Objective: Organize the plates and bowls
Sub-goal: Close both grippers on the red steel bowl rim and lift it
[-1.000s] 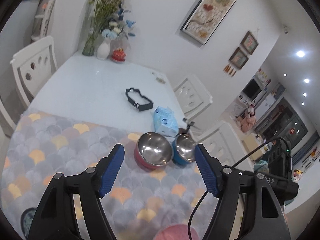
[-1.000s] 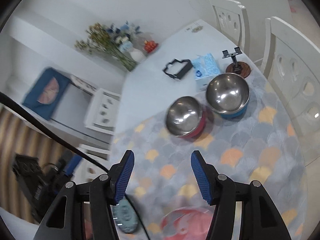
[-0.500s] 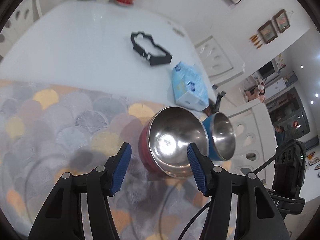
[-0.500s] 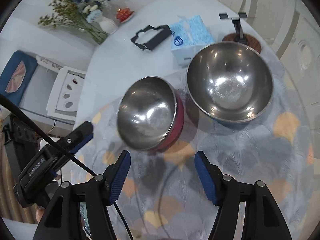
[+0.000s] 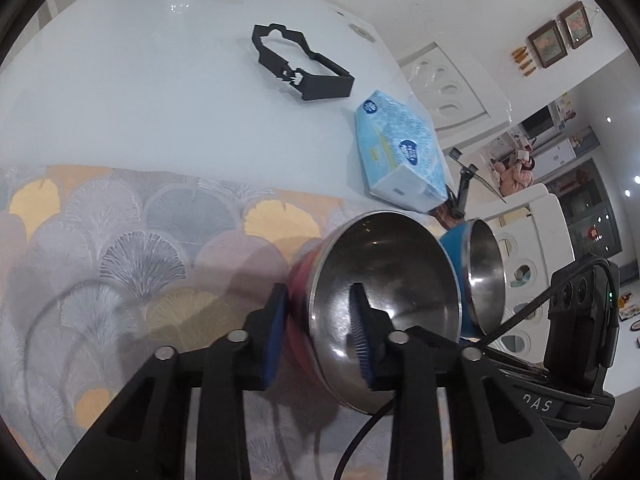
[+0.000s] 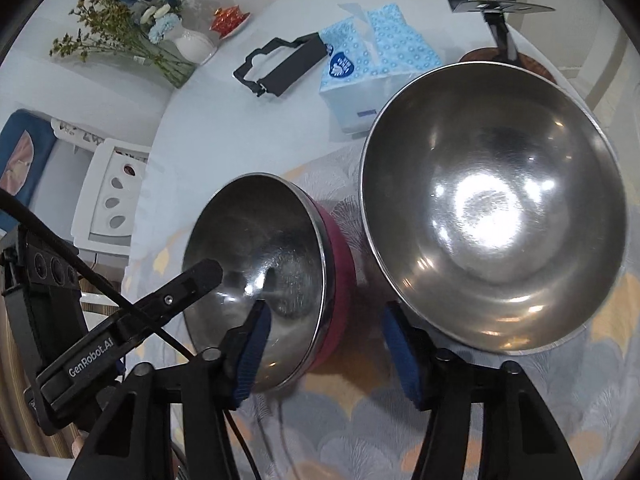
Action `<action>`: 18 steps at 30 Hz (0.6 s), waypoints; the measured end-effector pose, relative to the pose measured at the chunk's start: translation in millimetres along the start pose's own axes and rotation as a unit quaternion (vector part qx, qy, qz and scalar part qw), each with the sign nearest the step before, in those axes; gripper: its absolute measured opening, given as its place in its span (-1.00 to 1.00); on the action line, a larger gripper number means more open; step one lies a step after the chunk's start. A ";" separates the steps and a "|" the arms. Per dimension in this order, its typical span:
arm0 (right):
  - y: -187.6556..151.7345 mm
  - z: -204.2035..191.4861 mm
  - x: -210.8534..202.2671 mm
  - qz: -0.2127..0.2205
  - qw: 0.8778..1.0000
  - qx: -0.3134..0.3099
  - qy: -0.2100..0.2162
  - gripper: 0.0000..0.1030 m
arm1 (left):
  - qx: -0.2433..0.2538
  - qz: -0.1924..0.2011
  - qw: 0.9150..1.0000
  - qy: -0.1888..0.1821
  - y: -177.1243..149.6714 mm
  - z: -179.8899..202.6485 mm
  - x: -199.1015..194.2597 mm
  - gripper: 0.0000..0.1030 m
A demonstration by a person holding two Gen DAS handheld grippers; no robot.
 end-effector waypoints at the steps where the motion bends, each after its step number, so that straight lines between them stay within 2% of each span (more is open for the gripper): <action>1: 0.4 0.1 1.5 0.000 1.000 -0.002 -0.003 -0.03 | -0.003 0.000 1.000 -0.002 0.5 -1.9 0.8 -0.58; 7: 2.7 -0.9 11.1 -0.002 1.000 -0.015 -0.011 -0.41 | -0.009 -0.003 1.000 -0.010 -0.8 -5.8 2.5 -0.64; 11: 2.5 -2.9 10.1 -0.001 0.999 -0.024 -0.027 -0.42 | 0.002 0.002 1.000 -0.002 -1.9 -0.9 -0.6 -0.64; 18: 2.6 -18.6 -17.0 0.014 0.999 -0.033 -0.022 -0.42 | 0.015 0.028 0.999 -0.005 -3.9 14.3 -32.1 -0.64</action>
Point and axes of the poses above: each gripper's, at about its wrist camera, not at the fingertips, and x roughly the way its jaws point, z to its right, y to its top, the point moved 10 cm from there along x, roughly the way its jaws point, and after that the axes turned 7 degrees about -z, right-handed, at the moved point
